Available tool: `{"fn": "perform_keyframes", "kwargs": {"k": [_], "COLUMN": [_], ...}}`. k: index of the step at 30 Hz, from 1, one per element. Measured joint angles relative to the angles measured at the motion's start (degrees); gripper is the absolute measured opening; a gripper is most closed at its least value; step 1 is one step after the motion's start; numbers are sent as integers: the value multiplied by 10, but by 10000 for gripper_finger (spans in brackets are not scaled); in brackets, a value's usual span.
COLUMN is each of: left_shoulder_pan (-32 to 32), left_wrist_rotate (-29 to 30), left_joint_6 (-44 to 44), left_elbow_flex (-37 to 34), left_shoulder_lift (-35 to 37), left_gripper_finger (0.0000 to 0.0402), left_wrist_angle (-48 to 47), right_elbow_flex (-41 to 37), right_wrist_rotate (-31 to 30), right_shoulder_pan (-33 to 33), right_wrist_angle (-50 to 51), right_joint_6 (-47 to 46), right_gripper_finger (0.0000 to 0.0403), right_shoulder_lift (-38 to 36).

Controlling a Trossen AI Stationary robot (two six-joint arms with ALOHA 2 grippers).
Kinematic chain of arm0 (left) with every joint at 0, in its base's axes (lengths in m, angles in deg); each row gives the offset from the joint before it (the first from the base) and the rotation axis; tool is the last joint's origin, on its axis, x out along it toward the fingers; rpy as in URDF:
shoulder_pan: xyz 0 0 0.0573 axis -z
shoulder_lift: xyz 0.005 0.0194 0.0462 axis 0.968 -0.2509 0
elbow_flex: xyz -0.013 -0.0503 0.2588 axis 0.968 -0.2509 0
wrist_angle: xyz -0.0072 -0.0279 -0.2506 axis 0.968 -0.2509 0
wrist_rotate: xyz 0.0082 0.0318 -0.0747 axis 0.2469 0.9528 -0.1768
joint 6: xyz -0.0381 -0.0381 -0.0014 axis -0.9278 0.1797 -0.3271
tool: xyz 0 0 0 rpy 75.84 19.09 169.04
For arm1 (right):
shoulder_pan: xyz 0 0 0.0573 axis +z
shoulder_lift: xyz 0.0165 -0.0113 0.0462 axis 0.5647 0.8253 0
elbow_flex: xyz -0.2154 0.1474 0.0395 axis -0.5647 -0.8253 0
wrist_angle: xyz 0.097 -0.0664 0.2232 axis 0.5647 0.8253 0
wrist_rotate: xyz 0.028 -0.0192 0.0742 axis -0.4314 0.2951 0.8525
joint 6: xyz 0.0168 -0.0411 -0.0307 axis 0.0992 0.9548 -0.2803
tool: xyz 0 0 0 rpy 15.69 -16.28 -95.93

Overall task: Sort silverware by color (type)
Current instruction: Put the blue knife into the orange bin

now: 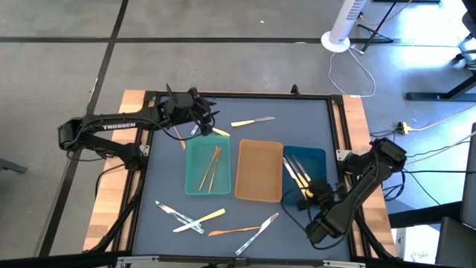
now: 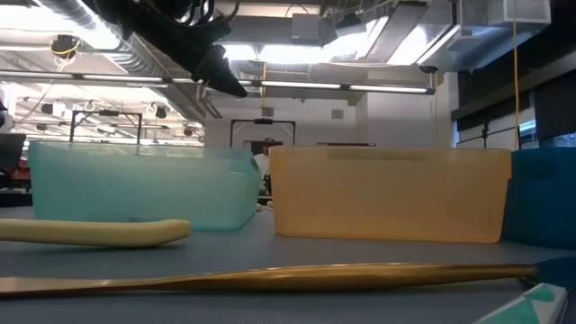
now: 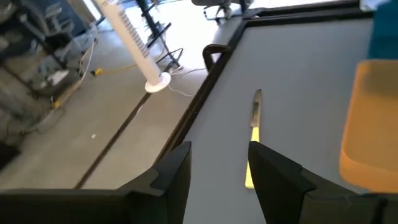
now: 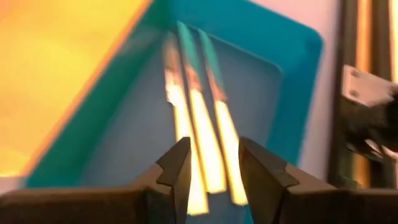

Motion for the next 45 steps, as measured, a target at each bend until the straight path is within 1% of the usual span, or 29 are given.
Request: {"fn": "perform_keyframes", "kwargs": {"k": [3,6,11,15,20,24,26,30,35,38,41,45], "left_shoulder_pan": [-19,-40,-77,-110,-150,-176,-186,-207,-227,-233,-235,-235], "left_wrist_rotate": [-6,-29,-50,-52,-52,-52,-61,-97,-157,-170,-172,-195], "left_joint_6": [-42,-73,-109,-130,-158,-174,-175,-190,-190,-190,-192,-205], "left_elbow_flex": [18,35,45,45,45,45,45,45,45,45,45,45], "left_shoulder_lift": [0,0,0,0,0,0,-3,-24,-88,-130,-163,-192], "left_gripper_finger": [153,153,153,153,153,153,153,153,153,153,153,153], "left_wrist_angle": [-9,-15,-21,-54,-115,-157,-169,-180,-176,-173,-174,-174], "right_elbow_flex": [6,7,7,7,7,7,7,7,7,7,7,4], "right_wrist_rotate": [-43,-64,-104,-129,-134,-135,-133,-131,-95,-64,12,125], "right_shoulder_pan": [-4,-17,-60,-106,-167,-214,-237,-283,-347,-388,-439,-510], "right_wrist_angle": [-2,2,2,0,-10,-38,-61,-126,-202,-252,-312,-424], "right_joint_6": [-4,2,64,128,219,312,362,478,633,735,851,992], "right_gripper_finger": [120,120,120,120,120,120,120,120,120,120,120,120], "right_shoulder_lift": [-16,-33,-54,-63,-73,-75,-75,-76,-79,-80,-80,-80]}}
